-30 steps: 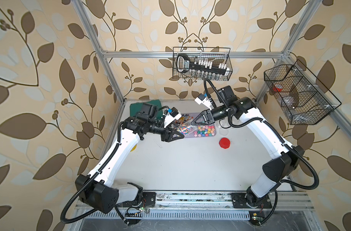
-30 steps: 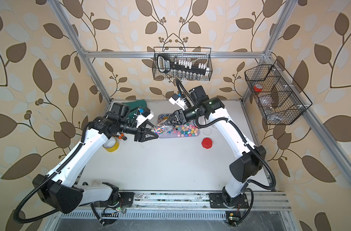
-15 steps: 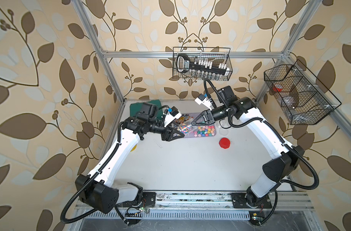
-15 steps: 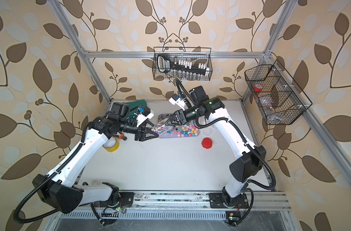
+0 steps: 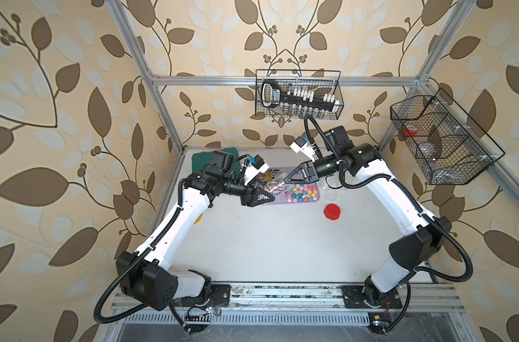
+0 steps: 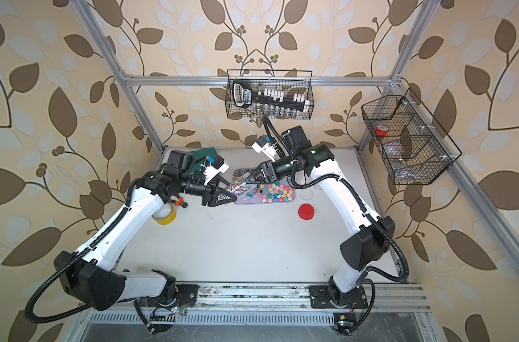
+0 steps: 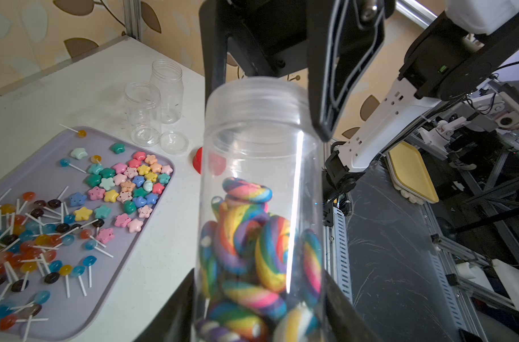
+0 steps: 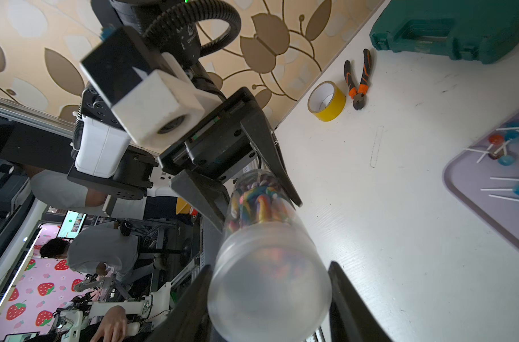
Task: Pour the candies out of the jar
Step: Unscrew the lid from the jar.
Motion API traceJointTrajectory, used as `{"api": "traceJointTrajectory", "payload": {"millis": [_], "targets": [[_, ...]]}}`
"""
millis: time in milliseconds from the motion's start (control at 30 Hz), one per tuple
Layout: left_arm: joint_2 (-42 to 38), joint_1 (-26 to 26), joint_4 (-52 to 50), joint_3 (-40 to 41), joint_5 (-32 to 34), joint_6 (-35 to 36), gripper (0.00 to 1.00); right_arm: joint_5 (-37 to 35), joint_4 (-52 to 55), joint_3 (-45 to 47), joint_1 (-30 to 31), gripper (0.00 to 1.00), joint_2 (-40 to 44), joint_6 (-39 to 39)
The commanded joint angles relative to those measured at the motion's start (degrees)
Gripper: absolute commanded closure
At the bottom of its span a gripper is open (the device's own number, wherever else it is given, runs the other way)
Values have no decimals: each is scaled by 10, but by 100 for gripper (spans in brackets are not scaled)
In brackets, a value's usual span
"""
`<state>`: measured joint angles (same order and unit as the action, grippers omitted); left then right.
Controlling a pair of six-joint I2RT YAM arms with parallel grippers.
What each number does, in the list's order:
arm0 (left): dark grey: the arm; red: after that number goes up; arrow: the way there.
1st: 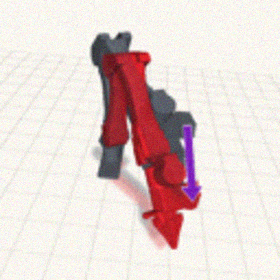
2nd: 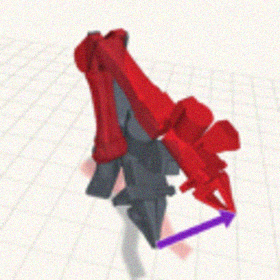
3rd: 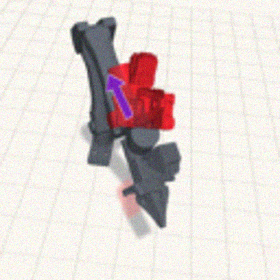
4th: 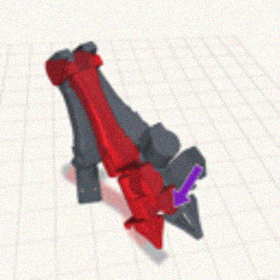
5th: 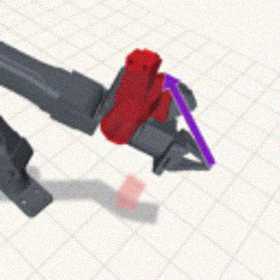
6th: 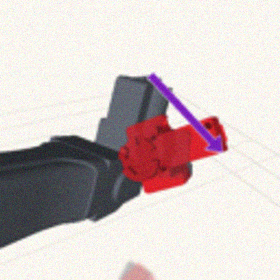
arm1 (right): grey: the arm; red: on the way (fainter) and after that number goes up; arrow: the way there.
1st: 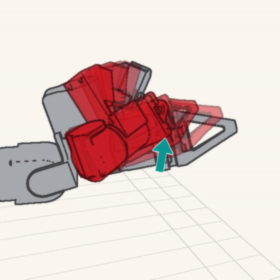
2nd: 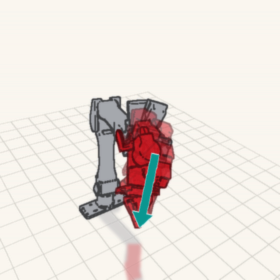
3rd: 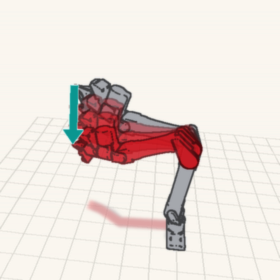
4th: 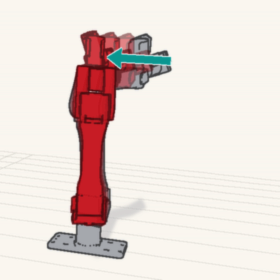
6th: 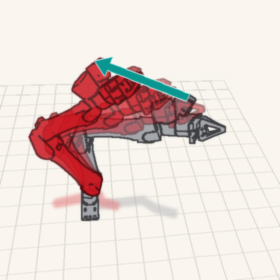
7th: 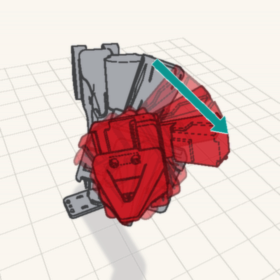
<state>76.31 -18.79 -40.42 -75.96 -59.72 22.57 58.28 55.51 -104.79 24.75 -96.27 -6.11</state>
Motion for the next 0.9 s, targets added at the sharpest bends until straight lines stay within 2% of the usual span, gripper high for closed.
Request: {"api": "traceJointTrajectory", "payload": {"millis": [0, 100, 600, 867], "targets": [[-1, -7, 69, -29, -74, -40, 65, -23, -18, 22, 10, 63, 19, 36], [0, -6, 77, -30, -84, -45, 65, -21, -38, 40, 10, 63, 29, 47], [9, -5, 77, -55, -164, -50, 65, 77, -168, 146, 6, 67, 91, 138], [13, -5, 86, -68, -208, -66, 65, 102, -184, 171, 6, 67, 121, 174]]}}
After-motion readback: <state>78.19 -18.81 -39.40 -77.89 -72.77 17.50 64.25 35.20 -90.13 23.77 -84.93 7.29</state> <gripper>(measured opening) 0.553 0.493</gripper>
